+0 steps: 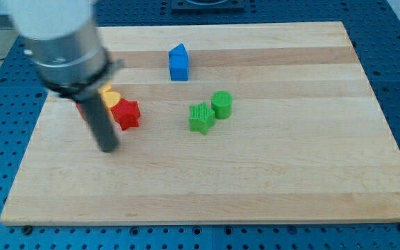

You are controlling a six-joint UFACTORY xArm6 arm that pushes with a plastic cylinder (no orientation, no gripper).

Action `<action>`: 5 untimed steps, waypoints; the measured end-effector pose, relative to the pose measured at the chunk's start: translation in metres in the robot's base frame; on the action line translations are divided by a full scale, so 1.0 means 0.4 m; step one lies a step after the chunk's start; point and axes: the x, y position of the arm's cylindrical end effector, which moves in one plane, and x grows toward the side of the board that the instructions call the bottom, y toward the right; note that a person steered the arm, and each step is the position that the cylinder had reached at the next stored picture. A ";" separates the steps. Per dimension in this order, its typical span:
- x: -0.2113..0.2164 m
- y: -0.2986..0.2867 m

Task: Move the yellow heart top of the red circle

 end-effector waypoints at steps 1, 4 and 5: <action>-0.039 -0.096; -0.255 0.006; -0.102 0.098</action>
